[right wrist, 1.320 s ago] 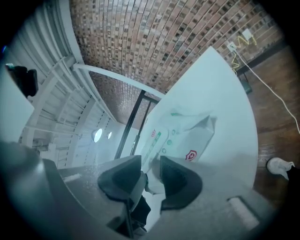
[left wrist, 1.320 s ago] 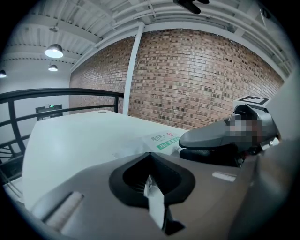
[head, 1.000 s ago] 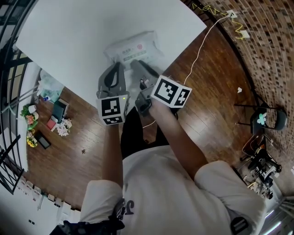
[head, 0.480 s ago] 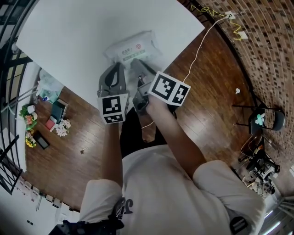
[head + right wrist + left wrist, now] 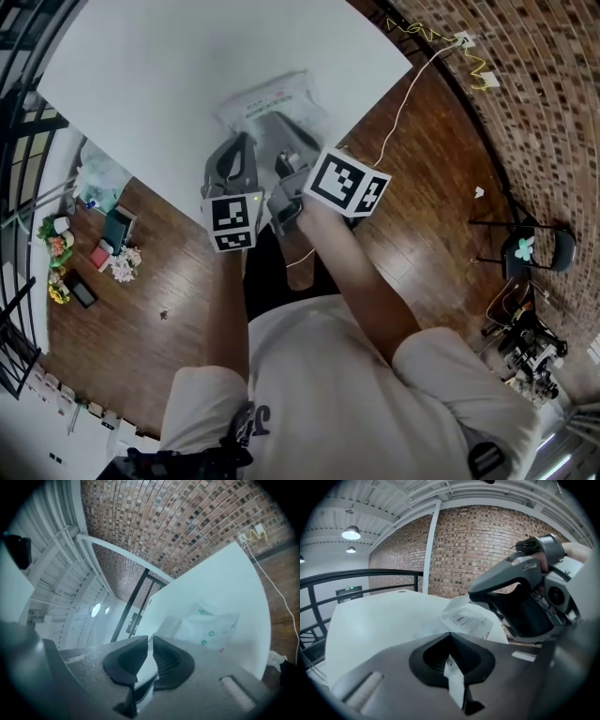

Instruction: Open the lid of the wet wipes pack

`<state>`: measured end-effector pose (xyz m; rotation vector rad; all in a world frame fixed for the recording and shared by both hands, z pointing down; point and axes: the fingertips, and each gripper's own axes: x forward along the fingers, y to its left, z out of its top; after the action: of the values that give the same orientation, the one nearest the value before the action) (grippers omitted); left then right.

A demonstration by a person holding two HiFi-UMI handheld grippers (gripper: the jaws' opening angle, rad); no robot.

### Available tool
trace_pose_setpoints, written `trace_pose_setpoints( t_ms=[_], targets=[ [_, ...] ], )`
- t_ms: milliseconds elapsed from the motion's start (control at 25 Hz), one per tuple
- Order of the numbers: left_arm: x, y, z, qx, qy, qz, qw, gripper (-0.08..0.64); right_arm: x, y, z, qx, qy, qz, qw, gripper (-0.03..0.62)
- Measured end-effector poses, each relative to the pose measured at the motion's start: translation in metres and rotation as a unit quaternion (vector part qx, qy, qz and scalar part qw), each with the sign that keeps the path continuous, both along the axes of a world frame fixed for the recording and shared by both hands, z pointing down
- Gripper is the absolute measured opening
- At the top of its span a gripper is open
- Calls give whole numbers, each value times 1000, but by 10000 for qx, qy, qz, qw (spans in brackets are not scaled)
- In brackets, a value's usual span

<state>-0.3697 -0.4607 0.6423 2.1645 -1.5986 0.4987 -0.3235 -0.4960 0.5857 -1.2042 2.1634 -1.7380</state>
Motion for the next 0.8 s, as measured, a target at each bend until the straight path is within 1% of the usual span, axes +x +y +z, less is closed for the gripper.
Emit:
trace_pose_setpoints(
  t_ms=[120, 360, 600, 800],
  targets=[
    [1, 1, 0, -43, 4, 0, 10000, 17, -5, -14, -7, 19, -70, -89, 9999, 20],
    [1, 0, -1, -94, 41, -15, 9999, 17, -21, -42, -10, 81, 100, -353, 9993, 20],
    [1, 0, -1, -34, 173, -114, 9998, 17, -34, -67, 10, -63, 588, -892, 9943, 20],
    [-1, 0, -1, 48, 318, -247, 9992, 17, -42, -81, 34, -369, 954, -1312, 9861, 20]
  ],
)
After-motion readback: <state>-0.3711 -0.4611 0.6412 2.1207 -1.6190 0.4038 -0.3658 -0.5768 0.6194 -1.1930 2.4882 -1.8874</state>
